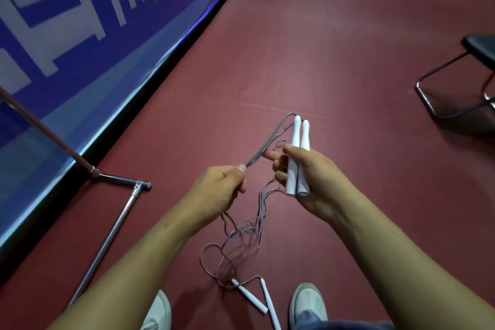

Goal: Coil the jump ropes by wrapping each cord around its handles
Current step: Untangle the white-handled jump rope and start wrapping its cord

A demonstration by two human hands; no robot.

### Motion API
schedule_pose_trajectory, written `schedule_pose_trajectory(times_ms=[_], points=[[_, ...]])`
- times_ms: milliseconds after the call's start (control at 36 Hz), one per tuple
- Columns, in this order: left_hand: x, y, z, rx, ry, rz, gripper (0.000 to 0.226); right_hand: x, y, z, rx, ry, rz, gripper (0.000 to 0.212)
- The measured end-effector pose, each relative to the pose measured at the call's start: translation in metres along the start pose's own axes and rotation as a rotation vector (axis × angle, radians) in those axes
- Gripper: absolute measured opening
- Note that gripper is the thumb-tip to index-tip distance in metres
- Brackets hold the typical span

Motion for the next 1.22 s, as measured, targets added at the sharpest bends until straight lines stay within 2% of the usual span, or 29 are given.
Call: schedule_pose_trajectory(times_ms=[56, 139, 278, 361, 417, 500, 639, 806, 1000, 1111, 1167, 1222], points=[[0.0, -0.001, 0.004, -0.041, -0.042, -0.006, 0.047, -0.001, 0.0, 0.0, 0.006, -0.015, 0.012, 0.026], [-0.003, 0.002, 0.02, -0.049, -0.15, -0.011, 0.049, -0.006, -0.004, 0.01, 0.052, -0.097, 0.017, 0.03], [-0.005, 0.001, 0.037, 0.002, -0.247, -0.016, 0.051, -0.01, -0.012, 0.015, 0.014, -0.059, -0.043, 0.025], [-0.004, 0.005, 0.037, -0.01, -0.231, -0.017, 0.048, -0.008, -0.015, 0.007, -0.096, 0.004, -0.099, 0.03], [-0.004, 0.008, 0.036, -0.013, -0.208, -0.011, 0.044, -0.007, -0.017, 0.002, -0.113, 0.048, -0.12, 0.026], [-0.007, 0.011, 0.039, 0.0, -0.219, 0.01, 0.037, -0.005, -0.019, -0.002, -0.097, 0.097, -0.127, 0.015], [-0.015, 0.017, 0.046, 0.159, -0.253, 0.054, 0.032, -0.003, -0.013, -0.004, -0.018, 0.172, -0.105, 0.018], [-0.017, 0.023, 0.037, 0.212, -0.195, 0.08, 0.034, -0.006, -0.018, -0.002, -0.2, 0.093, -0.118, 0.026], [-0.016, 0.014, 0.031, 0.2, -0.236, 0.001, 0.016, -0.012, -0.026, 0.005, -0.006, 0.082, -0.112, 0.017], [-0.008, -0.002, 0.017, 0.361, -0.193, -0.037, 0.014, -0.017, -0.03, 0.018, 0.083, -0.001, -0.079, 0.02], [-0.002, -0.018, 0.007, 0.582, -0.171, -0.037, 0.012, -0.019, -0.035, 0.016, 0.142, 0.004, -0.034, 0.022], [0.004, -0.04, -0.006, 0.773, -0.138, -0.081, 0.023, -0.021, -0.044, 0.009, 0.149, 0.016, -0.003, 0.024]])
Point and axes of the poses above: each hand's wrist, its own x-axis towards the middle knuckle, its own z-axis out of the palm, y = z × x, the point moved 10 cm from there along x, towards the middle knuckle, and after that the axes turned 8 degrees about -z, right-handed, at the moved point
